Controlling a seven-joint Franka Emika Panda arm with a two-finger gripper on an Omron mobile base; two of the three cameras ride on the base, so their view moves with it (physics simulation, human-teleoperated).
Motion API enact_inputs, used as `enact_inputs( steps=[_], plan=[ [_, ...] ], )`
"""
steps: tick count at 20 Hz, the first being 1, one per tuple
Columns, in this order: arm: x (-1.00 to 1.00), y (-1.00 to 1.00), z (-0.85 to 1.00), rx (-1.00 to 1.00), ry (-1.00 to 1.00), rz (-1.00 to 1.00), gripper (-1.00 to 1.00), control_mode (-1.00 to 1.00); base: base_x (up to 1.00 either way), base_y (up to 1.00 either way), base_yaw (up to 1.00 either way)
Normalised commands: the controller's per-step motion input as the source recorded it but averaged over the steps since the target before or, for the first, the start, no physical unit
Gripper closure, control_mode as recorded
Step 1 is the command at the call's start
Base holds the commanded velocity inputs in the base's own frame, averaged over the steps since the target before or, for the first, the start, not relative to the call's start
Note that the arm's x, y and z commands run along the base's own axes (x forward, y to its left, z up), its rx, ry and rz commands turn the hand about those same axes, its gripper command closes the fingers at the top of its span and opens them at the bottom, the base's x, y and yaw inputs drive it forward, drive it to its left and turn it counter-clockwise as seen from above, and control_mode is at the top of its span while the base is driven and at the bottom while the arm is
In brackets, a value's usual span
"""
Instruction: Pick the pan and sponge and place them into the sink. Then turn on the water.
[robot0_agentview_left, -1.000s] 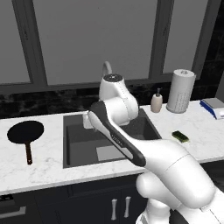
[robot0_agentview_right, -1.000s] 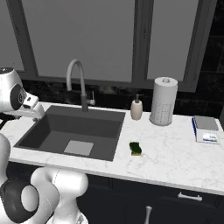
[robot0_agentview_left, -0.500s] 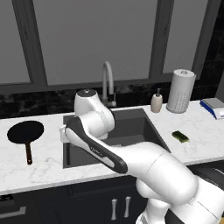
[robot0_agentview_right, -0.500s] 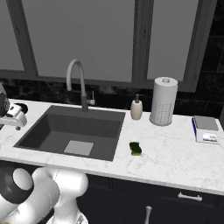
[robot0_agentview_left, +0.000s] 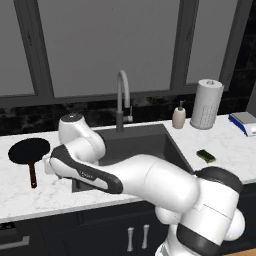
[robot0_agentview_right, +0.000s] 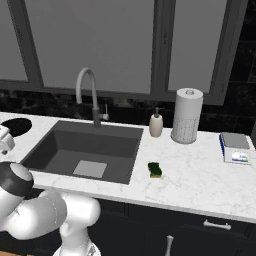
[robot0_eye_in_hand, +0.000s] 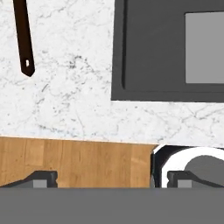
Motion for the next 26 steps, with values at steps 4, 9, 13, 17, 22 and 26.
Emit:
enact_inputs(
  steps=[4, 9, 13, 17, 22, 26],
  plan=[
    [0.25, 0.69, -0.21, 0.0, 0.05, 0.01, -1.0, -1.0, 0.0, 0.0, 0.0],
    [0.36, 0.6, -0.09, -0.01, 0.0, 0.01, -1.0, -1.0, 0.0, 0.0, 0.0],
    [0.47, 0.5, -0.06, -0.01, 0.0, 0.0, -1.0, -1.0, 0.0, 0.0, 0.0],
    [0.51, 0.39, -0.08, -0.02, 0.0, 0.0, -1.0, -1.0, 0.0, 0.0, 0.0],
    [0.48, 0.32, -0.18, -0.06, 0.0, 0.0, -1.0, -1.0, 0.0, 0.0, 0.0],
    [0.4, 0.37, -0.24, -0.07, 0.0, 0.0, -1.0, -1.0, 0.0, 0.0, 0.0]
  ],
)
